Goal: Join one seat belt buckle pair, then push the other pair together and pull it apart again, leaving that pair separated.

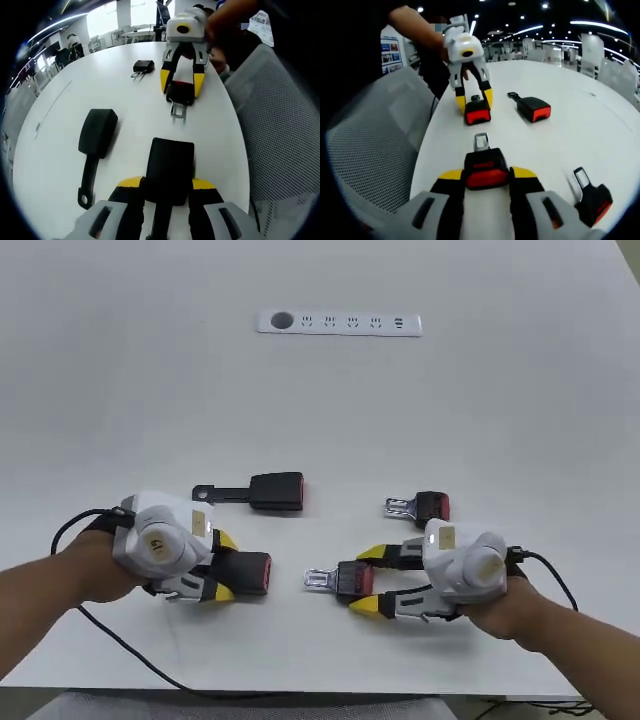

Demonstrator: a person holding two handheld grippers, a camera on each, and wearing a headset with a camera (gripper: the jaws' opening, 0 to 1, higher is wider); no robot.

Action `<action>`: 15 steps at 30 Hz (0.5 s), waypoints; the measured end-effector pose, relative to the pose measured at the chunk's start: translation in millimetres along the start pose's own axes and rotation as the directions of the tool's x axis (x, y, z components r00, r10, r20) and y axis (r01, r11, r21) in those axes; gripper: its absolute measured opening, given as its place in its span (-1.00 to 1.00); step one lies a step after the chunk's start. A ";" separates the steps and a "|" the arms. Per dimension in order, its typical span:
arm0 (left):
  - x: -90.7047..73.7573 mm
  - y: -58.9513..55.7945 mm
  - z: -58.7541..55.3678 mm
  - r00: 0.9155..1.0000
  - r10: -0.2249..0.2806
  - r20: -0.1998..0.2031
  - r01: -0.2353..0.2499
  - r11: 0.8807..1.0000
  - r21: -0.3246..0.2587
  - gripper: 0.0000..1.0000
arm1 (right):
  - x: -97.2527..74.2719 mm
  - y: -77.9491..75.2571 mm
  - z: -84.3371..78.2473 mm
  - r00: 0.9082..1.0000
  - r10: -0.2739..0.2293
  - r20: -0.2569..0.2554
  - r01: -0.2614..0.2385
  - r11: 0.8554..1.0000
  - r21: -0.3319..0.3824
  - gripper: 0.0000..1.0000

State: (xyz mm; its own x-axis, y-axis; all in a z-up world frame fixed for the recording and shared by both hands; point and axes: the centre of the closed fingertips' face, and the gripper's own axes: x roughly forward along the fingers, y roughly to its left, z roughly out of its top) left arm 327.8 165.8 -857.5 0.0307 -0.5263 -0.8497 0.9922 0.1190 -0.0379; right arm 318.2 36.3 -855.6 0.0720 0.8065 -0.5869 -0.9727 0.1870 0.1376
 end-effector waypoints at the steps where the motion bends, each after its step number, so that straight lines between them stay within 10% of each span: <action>1: 0.1 0.0 0.1 1.000 0.000 0.000 0.000 1.000 0.000 -0.30 | 2.9 0.6 2.6 1.000 0.005 0.007 -0.005 1.000 -0.002 -0.30; 15: 0.8 0.3 0.2 1.000 0.006 0.003 -0.006 1.000 -0.009 -0.30 | 33.4 1.3 24.5 1.000 0.014 0.000 -0.014 1.000 -0.028 -0.30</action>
State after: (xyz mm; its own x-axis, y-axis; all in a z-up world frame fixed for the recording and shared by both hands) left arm 328.2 165.3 -858.2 0.0366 -0.5282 -0.8483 0.9908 0.1298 -0.0380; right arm 324.8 77.2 -855.4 0.0584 0.8090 -0.5849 -0.9794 0.1599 0.1235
